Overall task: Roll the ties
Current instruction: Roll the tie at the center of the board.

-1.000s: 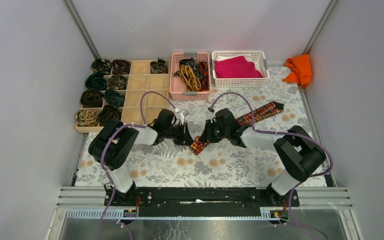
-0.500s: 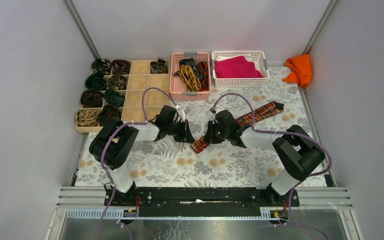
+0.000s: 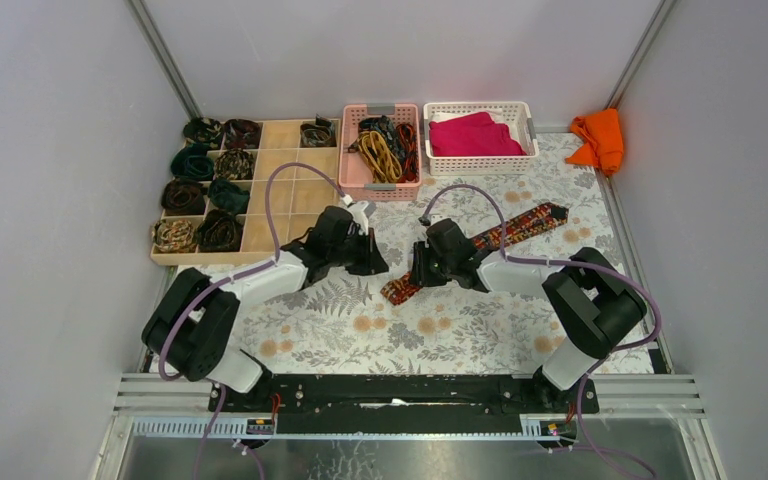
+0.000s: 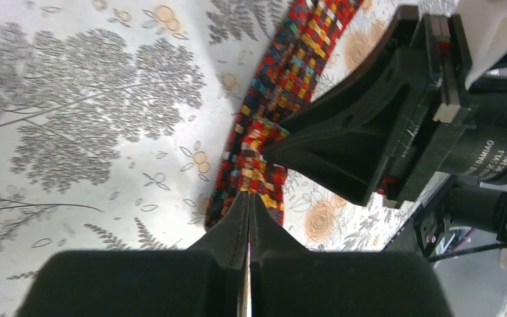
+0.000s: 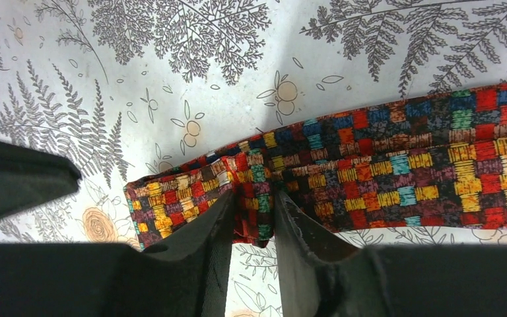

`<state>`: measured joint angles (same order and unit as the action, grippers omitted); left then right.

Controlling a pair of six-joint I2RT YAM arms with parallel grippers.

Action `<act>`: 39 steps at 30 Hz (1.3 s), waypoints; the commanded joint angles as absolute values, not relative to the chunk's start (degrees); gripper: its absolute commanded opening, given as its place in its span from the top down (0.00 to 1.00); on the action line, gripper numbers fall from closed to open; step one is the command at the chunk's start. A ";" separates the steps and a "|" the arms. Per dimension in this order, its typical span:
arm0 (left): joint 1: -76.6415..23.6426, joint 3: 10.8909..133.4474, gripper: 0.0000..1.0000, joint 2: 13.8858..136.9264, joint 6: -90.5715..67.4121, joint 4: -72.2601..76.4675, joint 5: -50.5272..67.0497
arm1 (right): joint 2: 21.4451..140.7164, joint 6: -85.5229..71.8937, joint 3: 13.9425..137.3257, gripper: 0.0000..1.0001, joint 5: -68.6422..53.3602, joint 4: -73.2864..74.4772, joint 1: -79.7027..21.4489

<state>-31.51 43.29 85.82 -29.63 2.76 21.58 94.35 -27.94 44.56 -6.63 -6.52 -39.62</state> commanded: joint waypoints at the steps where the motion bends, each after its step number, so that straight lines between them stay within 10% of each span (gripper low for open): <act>1: -34.65 43.34 1.00 85.06 -29.26 3.13 21.14 | 93.35 -25.76 46.38 0.64 -2.23 -1.55 -40.89; 39: -42.29 46.09 1.00 90.62 -30.17 -2.94 11.56 | 77.52 -19.83 45.88 0.53 7.72 4.23 -44.05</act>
<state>-42.11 45.21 94.91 -30.74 2.15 15.29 81.17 -22.55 46.09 3.88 3.53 -41.63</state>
